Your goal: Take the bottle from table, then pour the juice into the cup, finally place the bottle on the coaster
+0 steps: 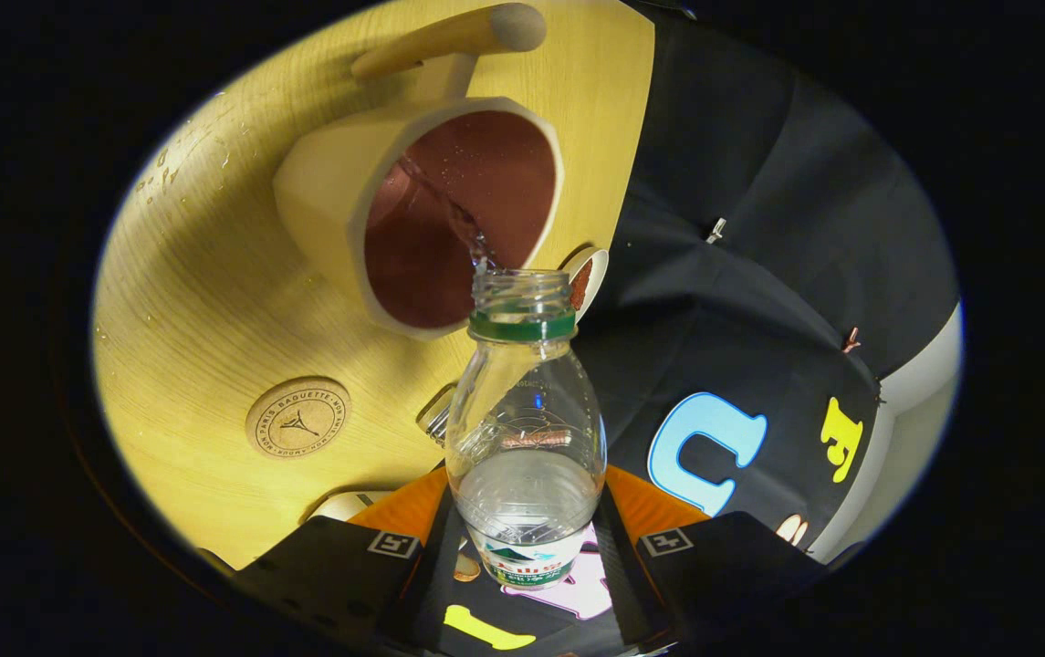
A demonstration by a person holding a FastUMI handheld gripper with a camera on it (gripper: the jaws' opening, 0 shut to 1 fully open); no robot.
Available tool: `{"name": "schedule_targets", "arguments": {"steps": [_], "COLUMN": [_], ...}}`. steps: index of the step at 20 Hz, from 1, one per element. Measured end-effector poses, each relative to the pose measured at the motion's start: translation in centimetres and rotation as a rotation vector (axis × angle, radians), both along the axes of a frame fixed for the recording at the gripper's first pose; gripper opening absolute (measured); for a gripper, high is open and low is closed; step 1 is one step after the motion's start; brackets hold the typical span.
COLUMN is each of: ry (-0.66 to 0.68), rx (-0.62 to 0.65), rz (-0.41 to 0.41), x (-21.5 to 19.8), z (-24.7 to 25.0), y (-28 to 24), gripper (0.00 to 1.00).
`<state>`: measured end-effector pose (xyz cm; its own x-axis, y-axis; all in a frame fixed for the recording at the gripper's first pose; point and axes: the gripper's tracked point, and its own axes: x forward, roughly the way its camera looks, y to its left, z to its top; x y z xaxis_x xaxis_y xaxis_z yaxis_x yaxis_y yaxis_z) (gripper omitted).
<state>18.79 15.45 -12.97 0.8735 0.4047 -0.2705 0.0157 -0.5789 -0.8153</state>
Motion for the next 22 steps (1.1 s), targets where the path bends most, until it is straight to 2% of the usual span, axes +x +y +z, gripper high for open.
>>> {"name": "schedule_targets", "arguments": {"steps": [22], "ry": [-0.042], "rx": [-0.171], "rz": [0.009], "x": [-0.6], "z": [1.3], "y": [1.2], "gripper": [0.72]}}
